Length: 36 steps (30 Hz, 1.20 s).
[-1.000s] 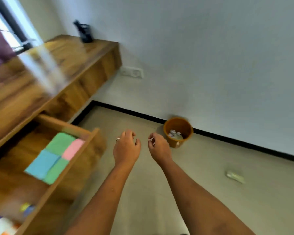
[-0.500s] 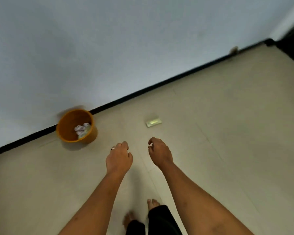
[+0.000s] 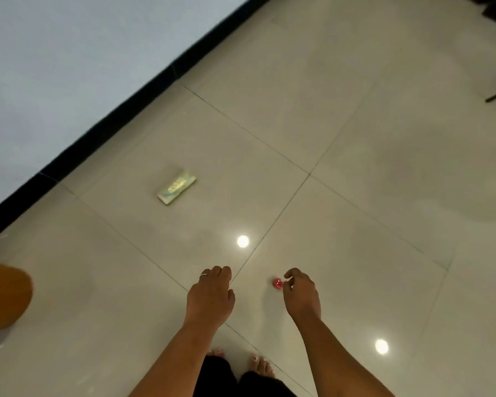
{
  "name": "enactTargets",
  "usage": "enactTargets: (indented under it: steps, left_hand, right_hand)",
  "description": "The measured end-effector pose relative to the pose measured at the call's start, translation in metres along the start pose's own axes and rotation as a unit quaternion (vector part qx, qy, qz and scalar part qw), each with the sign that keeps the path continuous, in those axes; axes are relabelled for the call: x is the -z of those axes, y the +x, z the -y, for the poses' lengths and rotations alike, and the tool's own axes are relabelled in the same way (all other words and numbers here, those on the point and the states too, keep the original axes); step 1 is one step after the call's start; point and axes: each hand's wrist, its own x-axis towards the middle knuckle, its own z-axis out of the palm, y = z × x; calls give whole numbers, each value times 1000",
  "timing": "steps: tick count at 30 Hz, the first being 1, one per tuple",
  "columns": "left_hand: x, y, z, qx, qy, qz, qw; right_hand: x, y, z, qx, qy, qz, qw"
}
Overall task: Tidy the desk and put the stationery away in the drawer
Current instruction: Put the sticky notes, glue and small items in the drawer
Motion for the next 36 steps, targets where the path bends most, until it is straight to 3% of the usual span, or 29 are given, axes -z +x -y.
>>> enactTargets:
  steps: [4, 13, 17, 20, 23, 27, 32, 36]
  left_hand:
    - [-73, 49, 23, -26, -1, 34, 999]
    - [-149, 117, 57, -56, -34, 93, 994]
    - [-160, 118, 65, -18, -118, 116, 986]
    - [-150, 107, 65, 55, -237, 107, 964]
    - [-114, 90, 63, 169, -366, 97, 910]
    - [-33, 63, 62, 306, -546, 121, 770]
    - [91, 27, 77, 328, -686, 98, 641]
    - [170, 9, 98, 314, -740, 18, 595]
  right_hand:
    - [-71, 58, -57, -70, 37, -6, 997]
    - [-157, 125, -98, -85, -54, 1, 995]
    - [-162, 128, -102, -31, -97, -10, 995]
    - [-153, 116, -87, 10, -58, 0, 998]
    - [-133, 93, -46, 73, 8, 22, 997]
    - [-94, 46, 42, 187, 41, 70, 979]
    - [-38, -28, 164, 312, -4, 146, 939]
    - [-7, -63, 253, 378, -37, 172, 909]
